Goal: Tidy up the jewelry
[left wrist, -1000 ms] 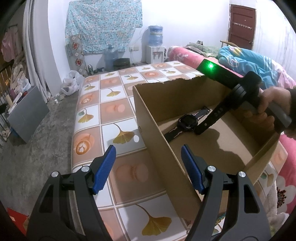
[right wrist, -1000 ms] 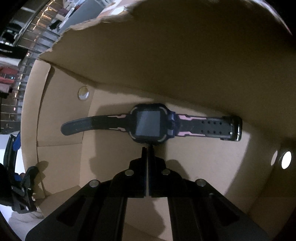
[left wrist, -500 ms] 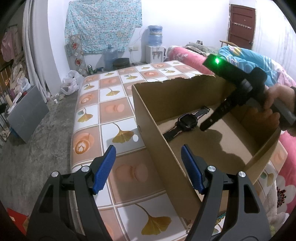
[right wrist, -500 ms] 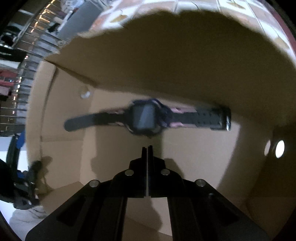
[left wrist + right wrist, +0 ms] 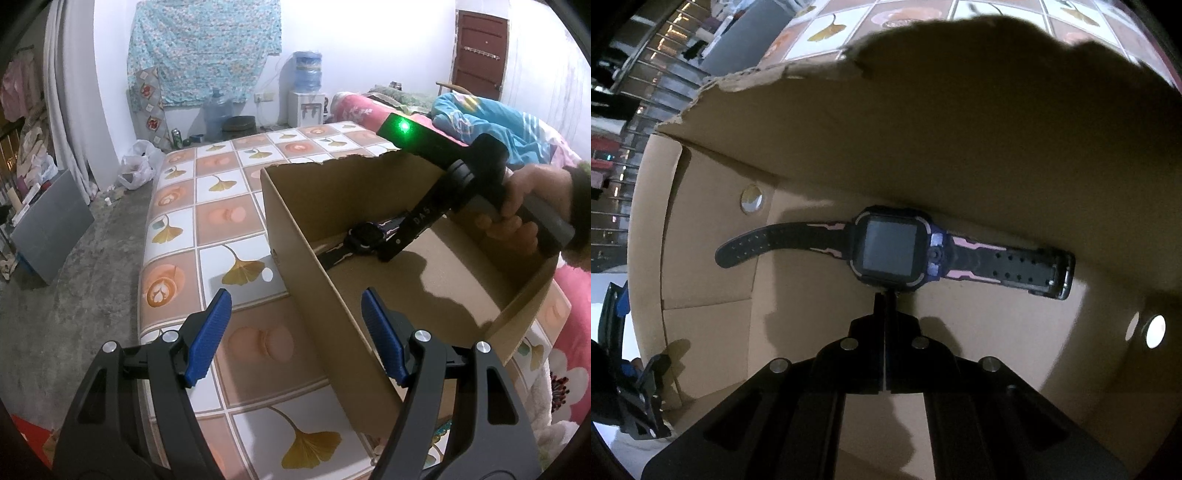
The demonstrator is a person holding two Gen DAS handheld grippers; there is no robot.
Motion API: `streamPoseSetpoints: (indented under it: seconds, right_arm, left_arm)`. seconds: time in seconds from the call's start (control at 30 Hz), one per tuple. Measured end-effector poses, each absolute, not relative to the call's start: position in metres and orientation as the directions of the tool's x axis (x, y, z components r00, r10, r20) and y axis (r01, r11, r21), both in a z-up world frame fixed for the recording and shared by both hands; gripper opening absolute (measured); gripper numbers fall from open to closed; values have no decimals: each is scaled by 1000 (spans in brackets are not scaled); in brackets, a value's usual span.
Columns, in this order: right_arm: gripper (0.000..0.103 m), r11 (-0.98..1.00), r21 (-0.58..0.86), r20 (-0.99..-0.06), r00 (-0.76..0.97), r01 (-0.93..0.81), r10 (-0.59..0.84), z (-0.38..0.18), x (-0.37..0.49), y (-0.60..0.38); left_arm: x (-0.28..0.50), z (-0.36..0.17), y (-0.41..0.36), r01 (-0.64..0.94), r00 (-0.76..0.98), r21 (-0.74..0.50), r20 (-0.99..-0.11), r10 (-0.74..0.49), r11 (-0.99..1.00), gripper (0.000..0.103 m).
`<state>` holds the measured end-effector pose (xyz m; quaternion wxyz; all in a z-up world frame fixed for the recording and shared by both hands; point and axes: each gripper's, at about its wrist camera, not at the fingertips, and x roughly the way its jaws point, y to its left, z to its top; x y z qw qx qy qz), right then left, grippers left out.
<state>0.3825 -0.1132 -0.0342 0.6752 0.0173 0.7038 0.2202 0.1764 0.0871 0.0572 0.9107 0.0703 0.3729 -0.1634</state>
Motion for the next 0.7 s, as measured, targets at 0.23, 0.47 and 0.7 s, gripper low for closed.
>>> streamPoseSetpoints:
  seconds: [0.23,0.47,0.7]
  right_arm:
    - [0,911,336,-941,-120,-239,316,-40,375,-126]
    - [0,917,284,-959,-72,-281,275,-22,362,-148]
    - [0,887,160,-975,71,-433,211,1,371,-116]
  left_arm:
    - [179,54,87,352,667,-13,-698,-261,936,69]
    - [179,54,87,352,669,-13,-696,-261,936,69]
    - [179,53,89,352,666,-21,-697,-266,936,69]
